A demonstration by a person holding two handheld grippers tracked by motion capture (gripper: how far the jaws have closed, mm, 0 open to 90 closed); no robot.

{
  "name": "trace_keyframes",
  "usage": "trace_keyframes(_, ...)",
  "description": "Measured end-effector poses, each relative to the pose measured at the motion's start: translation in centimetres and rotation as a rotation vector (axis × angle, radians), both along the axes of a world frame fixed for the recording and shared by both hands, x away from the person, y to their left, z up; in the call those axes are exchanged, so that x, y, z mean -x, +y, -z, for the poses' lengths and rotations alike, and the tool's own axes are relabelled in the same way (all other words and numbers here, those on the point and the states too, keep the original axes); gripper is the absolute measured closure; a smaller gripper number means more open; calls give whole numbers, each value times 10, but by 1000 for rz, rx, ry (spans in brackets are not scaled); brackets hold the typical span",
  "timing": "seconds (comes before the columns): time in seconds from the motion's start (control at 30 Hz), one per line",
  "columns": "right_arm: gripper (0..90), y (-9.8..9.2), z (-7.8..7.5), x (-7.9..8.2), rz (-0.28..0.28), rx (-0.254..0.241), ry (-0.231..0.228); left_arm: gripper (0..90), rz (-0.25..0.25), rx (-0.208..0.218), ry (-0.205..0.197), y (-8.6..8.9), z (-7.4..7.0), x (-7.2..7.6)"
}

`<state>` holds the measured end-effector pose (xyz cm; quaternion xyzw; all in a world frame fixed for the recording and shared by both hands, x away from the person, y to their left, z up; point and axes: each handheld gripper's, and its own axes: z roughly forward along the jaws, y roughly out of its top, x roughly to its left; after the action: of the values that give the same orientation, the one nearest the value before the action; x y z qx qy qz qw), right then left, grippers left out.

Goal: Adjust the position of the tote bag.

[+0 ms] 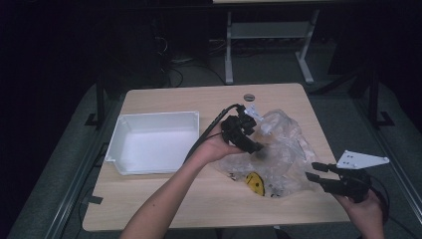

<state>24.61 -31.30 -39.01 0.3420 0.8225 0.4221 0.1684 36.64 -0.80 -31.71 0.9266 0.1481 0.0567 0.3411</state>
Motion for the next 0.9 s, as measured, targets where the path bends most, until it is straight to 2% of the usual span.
trace_keyframes(0.2,521,0,1,-1,4,0,1,392,14,-18,-19,-7,2,-1)
trace_keyframes(0.23,519,0,0,-1,4,-2,2,397,16,-17,-8,-8,3,-1)
trace_keyframes(0.33,508,-1,1,-1,3,-5,5,410,9,-28,-18,-10,5,-2)
trace_keyframes(0.47,458,-1,1,-2,12,-8,0,433,2,-32,-12,-12,7,-5)
trace_keyframes(0.73,413,-4,2,-3,24,-12,-6,516,-12,-10,9,-12,10,-13)
trace_keyframes(0.9,409,-5,-1,-2,21,-46,-14,530,-4,-17,1,-11,10,-14)
